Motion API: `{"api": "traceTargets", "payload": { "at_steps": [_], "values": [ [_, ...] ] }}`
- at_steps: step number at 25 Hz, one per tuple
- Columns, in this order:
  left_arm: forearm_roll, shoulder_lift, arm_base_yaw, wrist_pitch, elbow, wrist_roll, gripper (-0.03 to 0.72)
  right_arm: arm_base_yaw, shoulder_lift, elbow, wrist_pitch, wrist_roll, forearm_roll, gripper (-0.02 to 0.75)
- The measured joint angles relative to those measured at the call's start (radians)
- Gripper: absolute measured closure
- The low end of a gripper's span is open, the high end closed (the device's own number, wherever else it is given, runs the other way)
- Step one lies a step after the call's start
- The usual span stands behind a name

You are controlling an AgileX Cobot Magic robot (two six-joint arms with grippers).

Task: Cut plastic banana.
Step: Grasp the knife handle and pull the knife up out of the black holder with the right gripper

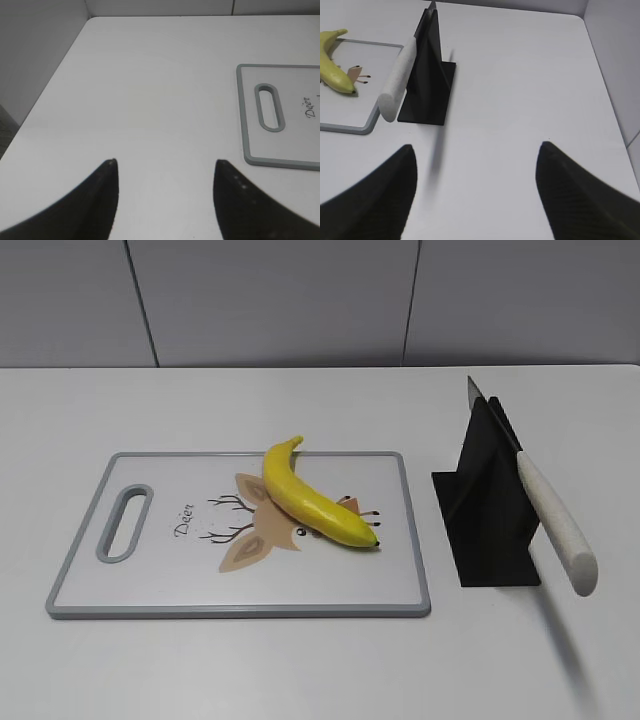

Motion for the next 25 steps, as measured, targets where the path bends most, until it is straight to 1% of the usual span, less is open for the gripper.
{"api": "traceTargets", "payload": {
  "at_steps": [12, 19, 25],
  "values": [
    [0.0, 0.0, 0.0, 0.0, 0.0, 0.0, 0.098, 0.0, 0.019, -0.009, -0.001, -0.001, 0.001, 0.164],
    [0.0, 0.0, 0.0, 0.0, 0.0, 0.0, 0.098, 0.0, 0.221, -0.104, 0.001, -0.001, 0.001, 0.164],
    [0.0, 0.0, 0.0, 0.0, 0.0, 0.0, 0.098, 0.0, 0.458, -0.223, 0.081, -0.002, 0.001, 0.164]
  ]
}}
